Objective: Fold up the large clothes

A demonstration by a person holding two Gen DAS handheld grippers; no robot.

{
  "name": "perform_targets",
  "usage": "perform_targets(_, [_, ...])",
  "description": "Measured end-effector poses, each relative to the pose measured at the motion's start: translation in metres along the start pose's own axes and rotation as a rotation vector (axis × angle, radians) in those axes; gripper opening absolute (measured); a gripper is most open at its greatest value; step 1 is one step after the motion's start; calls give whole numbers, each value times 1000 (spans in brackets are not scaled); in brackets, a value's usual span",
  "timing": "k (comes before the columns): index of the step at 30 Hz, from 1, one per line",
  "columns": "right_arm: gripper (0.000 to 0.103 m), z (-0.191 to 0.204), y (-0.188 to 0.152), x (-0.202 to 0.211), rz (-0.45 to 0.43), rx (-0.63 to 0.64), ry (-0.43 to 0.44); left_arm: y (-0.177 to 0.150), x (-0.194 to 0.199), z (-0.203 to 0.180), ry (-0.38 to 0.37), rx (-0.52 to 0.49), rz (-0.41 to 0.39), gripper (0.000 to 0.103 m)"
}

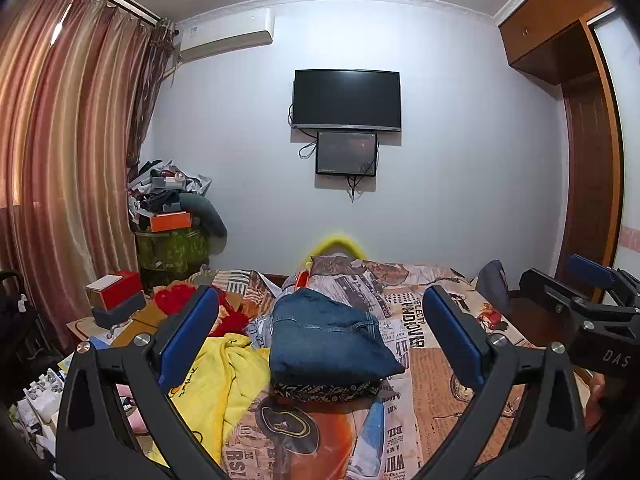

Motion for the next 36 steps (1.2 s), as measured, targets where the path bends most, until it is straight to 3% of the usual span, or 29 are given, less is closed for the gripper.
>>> perform_targets(36, [101,-6,-8,-1,57,-21,6,-17,-17,-2,-23,-3,59,102])
Point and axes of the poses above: each gripper's, at about its wrist camera, not at the fingertips, and x roughly against the way its jaws point, z to its left, y to its top, the point moved 8 cm from there along -x, roughly the way its jaws point, and after that the axes turned 6 degrees about -y, right-handed, at the moved point
